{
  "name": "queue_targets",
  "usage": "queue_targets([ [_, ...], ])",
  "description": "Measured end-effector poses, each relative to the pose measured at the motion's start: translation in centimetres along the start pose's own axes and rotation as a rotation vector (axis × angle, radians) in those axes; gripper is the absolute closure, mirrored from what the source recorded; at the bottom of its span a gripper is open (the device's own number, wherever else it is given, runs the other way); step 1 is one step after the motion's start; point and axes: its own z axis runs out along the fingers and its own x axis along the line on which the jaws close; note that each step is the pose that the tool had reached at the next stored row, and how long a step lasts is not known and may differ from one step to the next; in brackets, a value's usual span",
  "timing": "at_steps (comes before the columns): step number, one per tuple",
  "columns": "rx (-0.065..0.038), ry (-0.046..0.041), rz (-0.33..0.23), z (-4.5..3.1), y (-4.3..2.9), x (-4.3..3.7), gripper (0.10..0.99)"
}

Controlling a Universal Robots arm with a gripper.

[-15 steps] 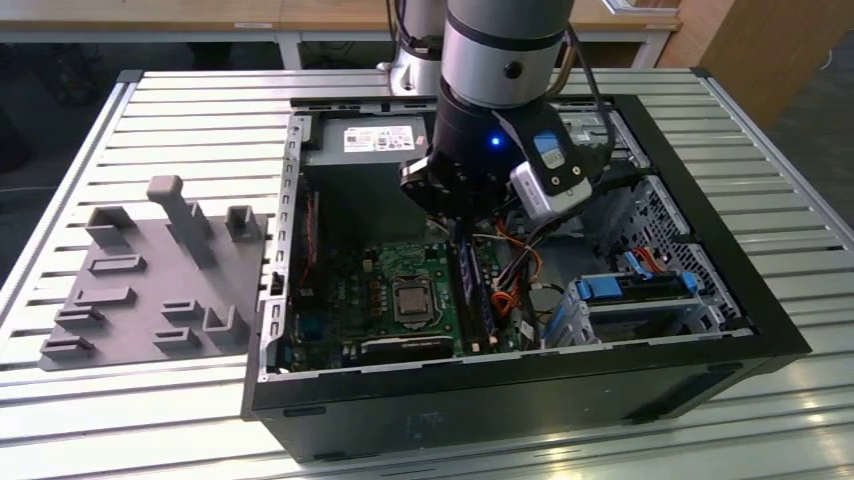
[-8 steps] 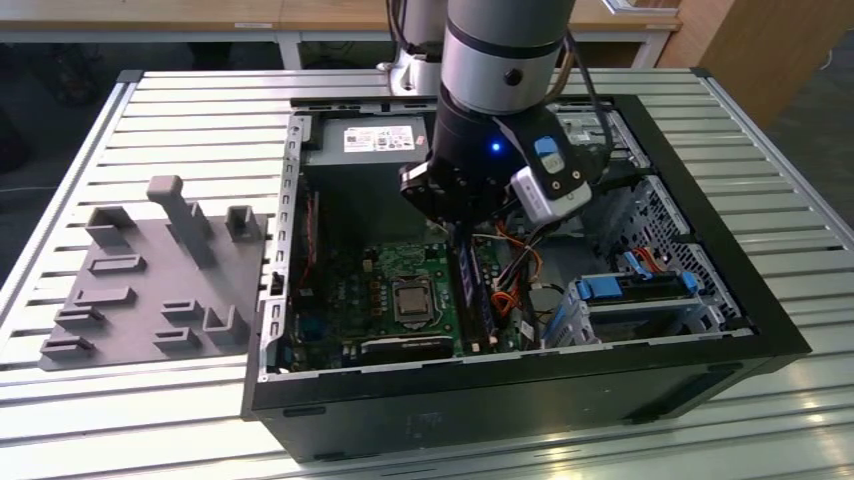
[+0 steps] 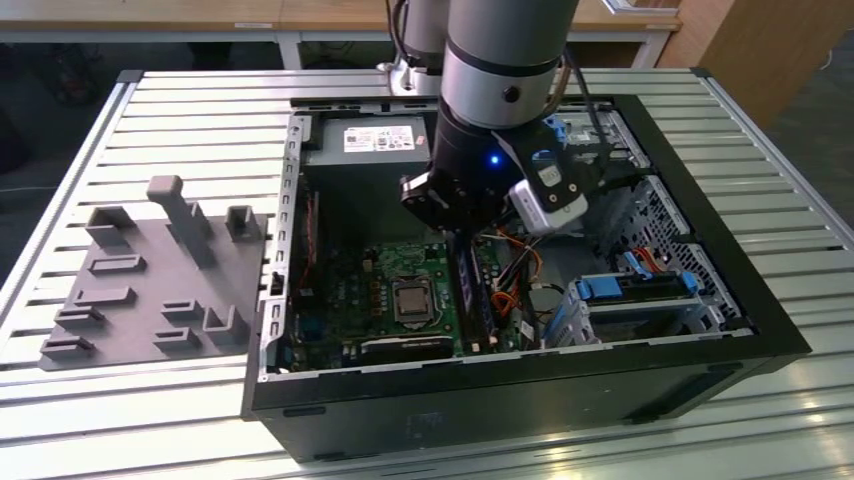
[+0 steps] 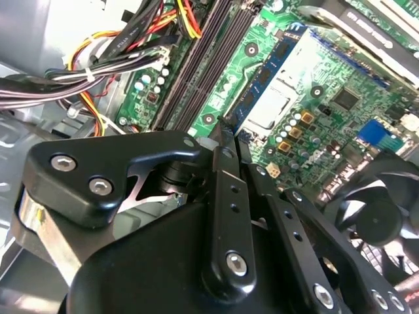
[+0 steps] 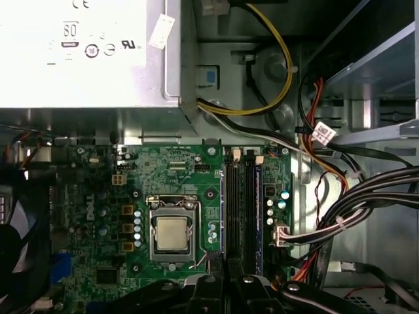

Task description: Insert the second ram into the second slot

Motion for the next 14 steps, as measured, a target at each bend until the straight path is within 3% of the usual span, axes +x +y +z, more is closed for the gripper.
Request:
queue_targets([
  [14, -0.001, 0.0057, 0.008, 2.10, -0.04, -0.18, 0.949],
])
